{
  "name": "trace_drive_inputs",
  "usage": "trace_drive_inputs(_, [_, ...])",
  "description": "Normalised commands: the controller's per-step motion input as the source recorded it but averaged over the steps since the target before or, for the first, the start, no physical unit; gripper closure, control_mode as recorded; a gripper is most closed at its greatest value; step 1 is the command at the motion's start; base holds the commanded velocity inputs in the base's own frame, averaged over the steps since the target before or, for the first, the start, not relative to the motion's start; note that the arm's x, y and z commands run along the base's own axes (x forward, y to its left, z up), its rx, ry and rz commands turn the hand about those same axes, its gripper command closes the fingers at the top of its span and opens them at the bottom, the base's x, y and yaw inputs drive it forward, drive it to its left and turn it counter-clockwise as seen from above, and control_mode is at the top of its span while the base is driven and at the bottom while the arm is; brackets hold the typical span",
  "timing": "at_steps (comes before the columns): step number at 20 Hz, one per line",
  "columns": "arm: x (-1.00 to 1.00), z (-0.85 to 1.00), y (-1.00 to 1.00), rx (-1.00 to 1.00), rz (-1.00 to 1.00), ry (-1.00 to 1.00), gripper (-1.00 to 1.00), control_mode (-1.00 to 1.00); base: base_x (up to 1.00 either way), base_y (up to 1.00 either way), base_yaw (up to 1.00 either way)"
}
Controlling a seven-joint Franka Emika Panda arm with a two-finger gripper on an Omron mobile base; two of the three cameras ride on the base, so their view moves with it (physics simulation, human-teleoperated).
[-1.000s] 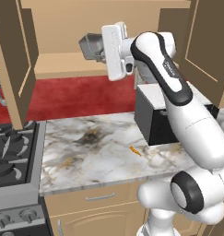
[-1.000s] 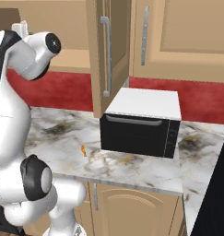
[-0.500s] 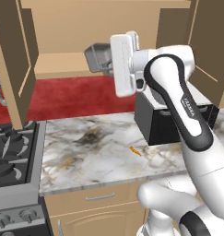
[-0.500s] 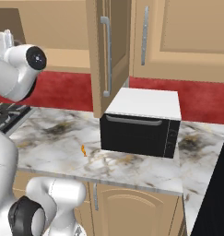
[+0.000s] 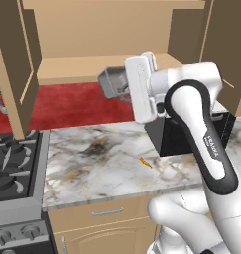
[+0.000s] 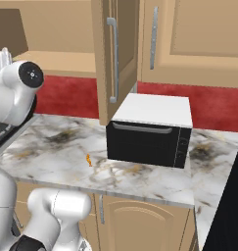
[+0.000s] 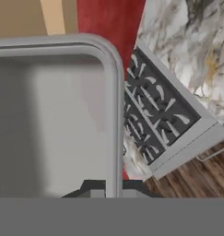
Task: Retrieve the tupperware from the cabinet, then place the raw meat into the tupperware to avoid contamination.
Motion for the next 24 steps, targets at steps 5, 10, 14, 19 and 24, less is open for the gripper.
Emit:
trace_drive_inputs(5, [-0.21,-0.32,-0.06,-0.19,0.0,0.16,1.0,-1.0,0.0,0.0,0.0])
trace_drive_inputs(10, [-0.21,-0.34,0.02,-0.21,0.0,0.21,1.0,-1.0,0.0,0.0,0.0])
trace_drive_inputs(14, [-0.06,-0.4,0.19,-0.27,0.0,0.27,1.0,-1.0,0.0,0.0,0.0])
trace_drive_inputs(19, [0.02,-0.41,0.06,-0.23,0.0,0.21,1.0,-1.0,0.0,0.0,0.0])
trace_drive_inputs(24, [0.2,-0.36,-0.12,-0.16,0.0,0.11,1.0,-1.0,0.0,0.0,0.0])
